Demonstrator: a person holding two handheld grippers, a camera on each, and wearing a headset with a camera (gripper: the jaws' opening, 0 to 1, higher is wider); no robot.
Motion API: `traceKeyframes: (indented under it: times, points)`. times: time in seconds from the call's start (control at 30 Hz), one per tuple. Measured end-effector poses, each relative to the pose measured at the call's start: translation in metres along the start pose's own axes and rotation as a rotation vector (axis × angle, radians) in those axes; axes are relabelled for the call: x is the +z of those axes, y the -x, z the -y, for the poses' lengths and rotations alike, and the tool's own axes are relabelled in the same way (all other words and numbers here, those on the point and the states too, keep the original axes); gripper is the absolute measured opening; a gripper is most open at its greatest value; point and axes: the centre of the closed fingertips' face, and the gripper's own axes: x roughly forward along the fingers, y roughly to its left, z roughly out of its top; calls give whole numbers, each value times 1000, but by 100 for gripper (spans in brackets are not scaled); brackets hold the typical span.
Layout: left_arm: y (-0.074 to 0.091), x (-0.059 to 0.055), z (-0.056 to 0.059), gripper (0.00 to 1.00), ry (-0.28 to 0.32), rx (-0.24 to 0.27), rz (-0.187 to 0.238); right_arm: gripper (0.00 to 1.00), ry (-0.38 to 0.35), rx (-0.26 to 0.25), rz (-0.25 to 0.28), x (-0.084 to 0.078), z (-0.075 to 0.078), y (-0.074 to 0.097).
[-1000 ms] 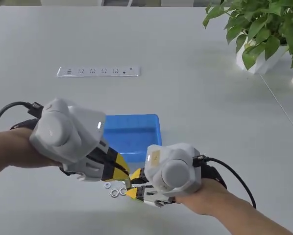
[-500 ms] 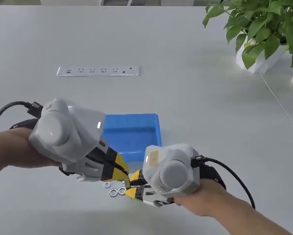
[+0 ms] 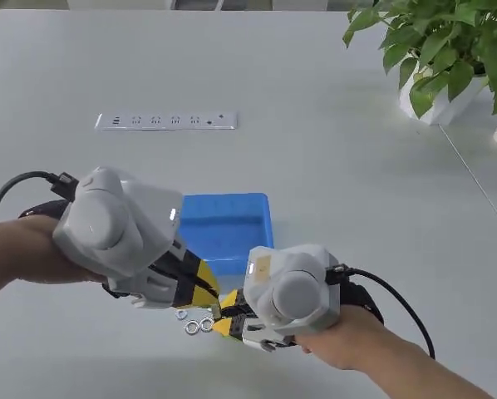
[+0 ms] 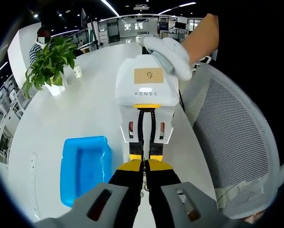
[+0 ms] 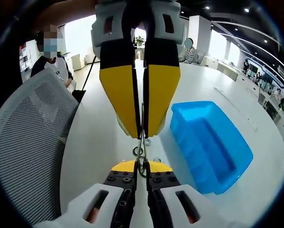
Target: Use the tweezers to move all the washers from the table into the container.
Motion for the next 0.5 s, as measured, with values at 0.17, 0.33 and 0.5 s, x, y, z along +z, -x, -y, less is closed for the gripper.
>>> traceKeyframes:
  times: [0.17,0.33,0.5]
  points:
    - [1,-3,0,6,-7,8,-13,7,7,3,-2,0,0,0]
    - [5,-3,-2,8,7,23,-1,7,4,3,-2,-1,0,0]
    - [11,0,-4,13,36,43,28,7,12,2,-15,-2,0,3]
